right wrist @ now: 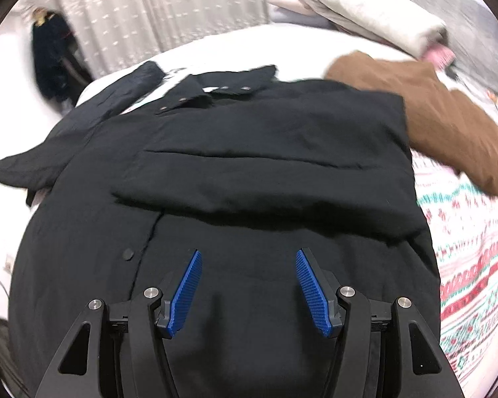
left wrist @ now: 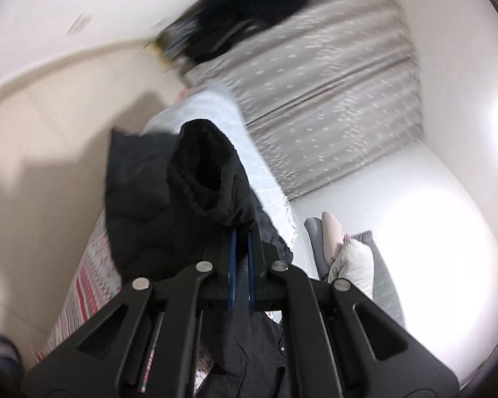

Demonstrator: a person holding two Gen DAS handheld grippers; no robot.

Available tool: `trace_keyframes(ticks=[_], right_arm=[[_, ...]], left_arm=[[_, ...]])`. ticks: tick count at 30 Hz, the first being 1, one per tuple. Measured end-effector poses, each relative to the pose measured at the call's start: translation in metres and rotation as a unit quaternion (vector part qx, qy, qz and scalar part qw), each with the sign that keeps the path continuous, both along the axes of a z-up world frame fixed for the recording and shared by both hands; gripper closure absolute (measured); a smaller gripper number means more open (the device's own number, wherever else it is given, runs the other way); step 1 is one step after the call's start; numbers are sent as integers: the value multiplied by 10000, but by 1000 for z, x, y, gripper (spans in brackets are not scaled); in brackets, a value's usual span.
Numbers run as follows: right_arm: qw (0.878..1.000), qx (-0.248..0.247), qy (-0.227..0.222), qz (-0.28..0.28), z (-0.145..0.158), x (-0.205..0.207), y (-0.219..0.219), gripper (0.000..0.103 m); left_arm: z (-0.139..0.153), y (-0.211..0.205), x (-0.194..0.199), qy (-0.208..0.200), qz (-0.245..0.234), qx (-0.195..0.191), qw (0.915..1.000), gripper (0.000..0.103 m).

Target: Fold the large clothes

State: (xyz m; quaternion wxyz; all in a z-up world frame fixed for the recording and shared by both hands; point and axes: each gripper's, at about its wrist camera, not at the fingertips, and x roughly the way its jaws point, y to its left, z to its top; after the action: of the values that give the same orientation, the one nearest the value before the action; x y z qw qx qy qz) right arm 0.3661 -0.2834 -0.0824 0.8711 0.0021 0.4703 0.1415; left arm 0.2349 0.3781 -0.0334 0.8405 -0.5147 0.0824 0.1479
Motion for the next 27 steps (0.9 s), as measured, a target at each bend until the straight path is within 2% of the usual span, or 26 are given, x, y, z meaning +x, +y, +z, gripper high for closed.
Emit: trace_keyframes(ticks=[5, 7, 11, 13, 16, 17, 20, 23, 26, 27], right_arm=[[9984, 419, 107, -361, 5, 3, -23, 43], [9972, 569, 151, -453, 6, 2, -29, 43], [9943, 852, 197, -615, 8, 1, -45, 43], [9930, 954, 199, -666, 10, -2, -52, 43], [9910, 1108, 197, -719, 13, -6, -61, 43], [9906, 1132, 185, -746, 15, -7, -64, 43], [9883, 1212, 172, -907, 20, -12, -77, 43], [9861, 1252, 176, -1080, 24, -17, -91, 43], [9814, 1463, 141, -1231, 29, -22, -109, 43], [9796, 1524, 101, -1307, 32, -23, -116, 43]], left_arm=[[33, -30, 5, 61, -108, 1075, 9941, 96], [38, -36, 5, 61, -148, 1268, 9918, 96], [51, -48, 3, -72, -345, 1277, 9912, 96], [59, -61, 3, -91, -345, 1457, 9887, 96], [74, -101, 12, 9, -347, 2169, 9756, 96], [83, -124, 21, 55, -478, 2449, 9683, 96], [97, -171, 37, 116, -782, 2796, 9568, 96], [110, -242, 59, 222, -1259, 3193, 9390, 96], [109, -297, 77, 322, -1681, 3306, 9281, 95], [102, -330, 92, 542, -1900, 3358, 9210, 93]])
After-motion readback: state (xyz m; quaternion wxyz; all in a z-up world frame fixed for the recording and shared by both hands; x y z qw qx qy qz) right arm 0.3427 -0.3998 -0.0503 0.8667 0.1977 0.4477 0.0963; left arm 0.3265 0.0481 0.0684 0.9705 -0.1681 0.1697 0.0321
